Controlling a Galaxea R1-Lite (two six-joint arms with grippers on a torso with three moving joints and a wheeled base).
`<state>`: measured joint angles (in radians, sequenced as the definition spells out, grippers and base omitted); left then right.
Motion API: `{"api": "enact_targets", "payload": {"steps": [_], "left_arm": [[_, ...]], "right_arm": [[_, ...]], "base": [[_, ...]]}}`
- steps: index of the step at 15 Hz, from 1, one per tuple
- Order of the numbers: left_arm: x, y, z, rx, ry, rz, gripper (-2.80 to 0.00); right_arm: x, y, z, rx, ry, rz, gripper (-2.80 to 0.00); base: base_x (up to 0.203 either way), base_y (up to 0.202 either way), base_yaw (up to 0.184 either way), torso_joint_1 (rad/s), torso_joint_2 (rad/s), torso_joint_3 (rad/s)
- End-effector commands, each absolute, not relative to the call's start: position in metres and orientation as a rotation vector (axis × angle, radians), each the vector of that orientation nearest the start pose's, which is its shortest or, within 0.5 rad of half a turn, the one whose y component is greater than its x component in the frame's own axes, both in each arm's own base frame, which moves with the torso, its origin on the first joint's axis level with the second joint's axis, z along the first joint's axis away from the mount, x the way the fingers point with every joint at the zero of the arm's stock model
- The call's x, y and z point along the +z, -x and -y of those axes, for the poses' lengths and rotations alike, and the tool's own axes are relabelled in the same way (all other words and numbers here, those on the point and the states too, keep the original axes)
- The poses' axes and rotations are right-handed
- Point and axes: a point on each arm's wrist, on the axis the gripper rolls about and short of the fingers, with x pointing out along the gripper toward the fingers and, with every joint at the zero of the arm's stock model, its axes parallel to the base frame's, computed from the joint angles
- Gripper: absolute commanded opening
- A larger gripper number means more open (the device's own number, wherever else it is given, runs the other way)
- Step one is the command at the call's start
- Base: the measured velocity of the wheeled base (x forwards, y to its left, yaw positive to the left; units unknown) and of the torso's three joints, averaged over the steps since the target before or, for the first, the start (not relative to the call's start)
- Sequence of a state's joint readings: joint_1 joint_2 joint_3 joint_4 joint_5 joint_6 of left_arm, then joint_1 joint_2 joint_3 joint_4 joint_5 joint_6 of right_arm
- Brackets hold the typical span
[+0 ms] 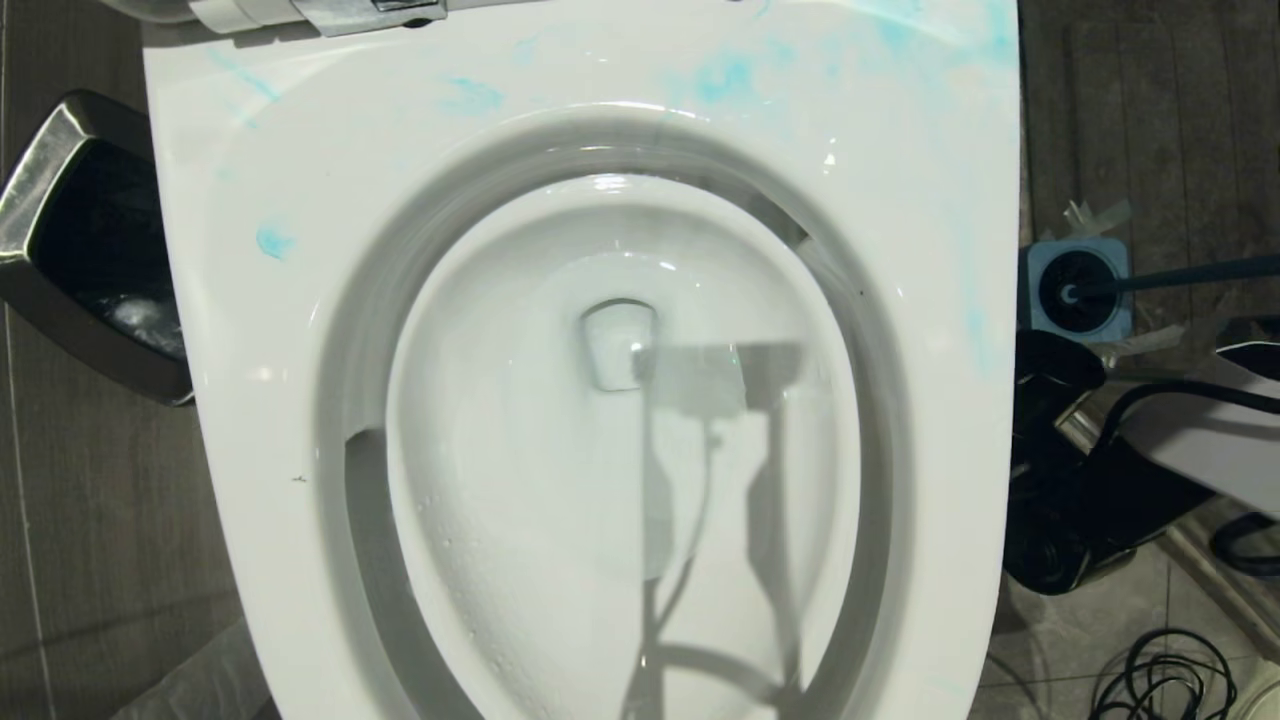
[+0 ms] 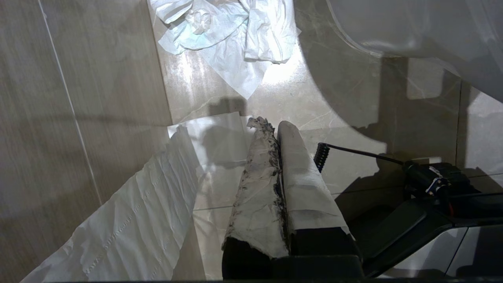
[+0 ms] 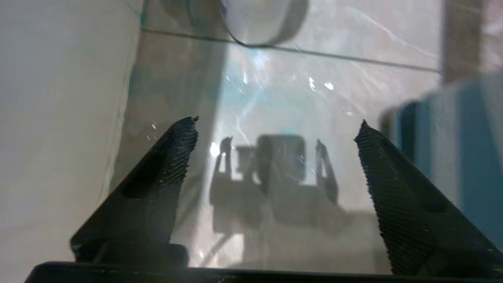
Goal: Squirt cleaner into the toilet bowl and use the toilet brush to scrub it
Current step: Pour in the cleaning agent
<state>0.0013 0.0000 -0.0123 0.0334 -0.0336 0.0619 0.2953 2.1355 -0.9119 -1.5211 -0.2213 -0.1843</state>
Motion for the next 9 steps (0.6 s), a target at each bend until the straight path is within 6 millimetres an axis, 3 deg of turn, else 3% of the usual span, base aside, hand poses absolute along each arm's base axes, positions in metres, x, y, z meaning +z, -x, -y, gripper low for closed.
{"api": "enact_targets", "payload": {"steps": [1, 9], "left_arm": [[0.075, 0.024, 0.001, -0.033, -0.062, -0.022, -2.8], [0.075, 0.024, 0.001, -0.033, -0.061, -0.022, -2.8]], "right_arm": [[0.145, -0.393, -0.11, 0.09, 0.109, 0.351, 0.0], [0.185, -0.435, -0.096, 0.194, 0.181, 0.608, 0.0]], "base": [[0.0, 0.0, 0.0, 0.0, 0.0, 0.0], [0.0, 0.0, 0.0, 0.0, 0.0, 0.0]]}}
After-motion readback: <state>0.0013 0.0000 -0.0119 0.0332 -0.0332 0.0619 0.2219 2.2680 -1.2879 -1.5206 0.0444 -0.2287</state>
